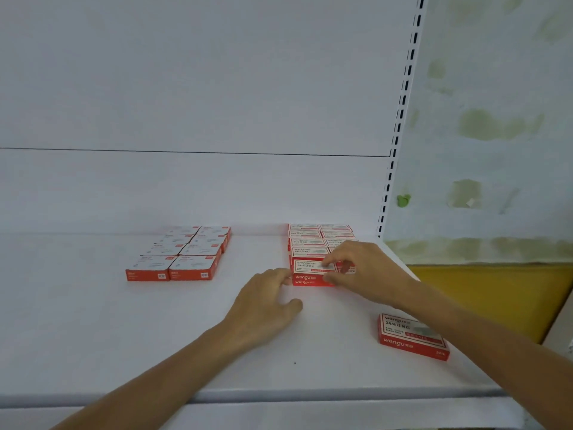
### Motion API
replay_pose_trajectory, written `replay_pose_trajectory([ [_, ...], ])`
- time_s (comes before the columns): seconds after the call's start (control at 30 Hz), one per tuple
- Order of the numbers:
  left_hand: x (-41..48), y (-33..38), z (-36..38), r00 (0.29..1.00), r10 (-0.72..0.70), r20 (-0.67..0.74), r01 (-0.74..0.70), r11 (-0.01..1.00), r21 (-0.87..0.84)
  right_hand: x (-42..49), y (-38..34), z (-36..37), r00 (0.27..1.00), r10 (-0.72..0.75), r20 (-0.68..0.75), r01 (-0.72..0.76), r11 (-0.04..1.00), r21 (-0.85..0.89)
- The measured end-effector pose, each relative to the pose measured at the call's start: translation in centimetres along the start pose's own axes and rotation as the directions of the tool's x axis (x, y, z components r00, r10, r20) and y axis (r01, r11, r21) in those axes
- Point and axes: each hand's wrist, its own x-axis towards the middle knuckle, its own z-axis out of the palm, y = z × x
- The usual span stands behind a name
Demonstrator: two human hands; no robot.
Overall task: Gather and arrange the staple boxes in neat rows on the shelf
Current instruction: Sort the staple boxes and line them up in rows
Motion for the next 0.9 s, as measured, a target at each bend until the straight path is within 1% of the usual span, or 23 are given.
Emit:
replay_pose_trajectory([
  [0.17, -0.2, 0.5, -0.3, 1.000, 0.021, -0.011, -0.021, 1.000, -0.015, 0.4, -0.2, 0.2, 1.000, 0.021, -0.015, -0.023, 0.995, -0.094],
  [0.4, -0.3, 0.8, -0.7, 0.997, 0.071, 0.022, -0.072, 0.997, 0.040, 1.1, -0.1, 0.4, 0.999, 0.041, -0.003, -0.041, 0.995, -0.092],
  [0.53, 0.6, 1.7, -2.2, 0.994, 0.065, -0.085, -0.070, 0.996, -0.060, 1.1, 0.0, 0.2, 1.000, 0.025, 0.000, -0.025, 0.996, -0.086],
  [0.6, 0.9, 2.6, -2.2, 0.988, 0.096, -0.118, -0.108, 0.989, -0.100, 0.8, 0.0, -0.1, 1.000, 0.015, 0.002, -0.014, 0.996, -0.092],
  [0.67, 0.8, 3.7, -1.6, 0.982, 0.148, -0.113, -0.165, 0.973, -0.162, 0.1, 0.3, -0.4, 1.000, 0.019, -0.011, -0.020, 0.995, -0.101],
  [0.73, 0.4, 4.7, -0.4, 0.975, 0.214, -0.057, -0.221, 0.951, -0.216, -0.6, 0.8, -0.6, 1.000, 0.004, -0.021, -0.006, 0.992, -0.129],
  [0.77, 0.2, 5.1, 0.3, 0.969, 0.247, -0.005, -0.242, 0.945, -0.219, -1.0, 1.1, -0.9, 1.000, 0.001, -0.027, -0.004, 0.991, -0.135],
  [0.83, 0.1, 6.0, 1.6, 0.947, 0.289, 0.142, -0.267, 0.951, -0.156, -1.7, 1.6, -1.7, 0.998, 0.029, -0.050, -0.034, 0.995, -0.098],
  [0.9, 0.1, 6.6, 2.5, 0.916, 0.280, 0.287, -0.264, 0.960, -0.092, -2.3, 2.3, -2.2, 0.996, 0.043, -0.077, -0.047, 0.997, -0.055],
])
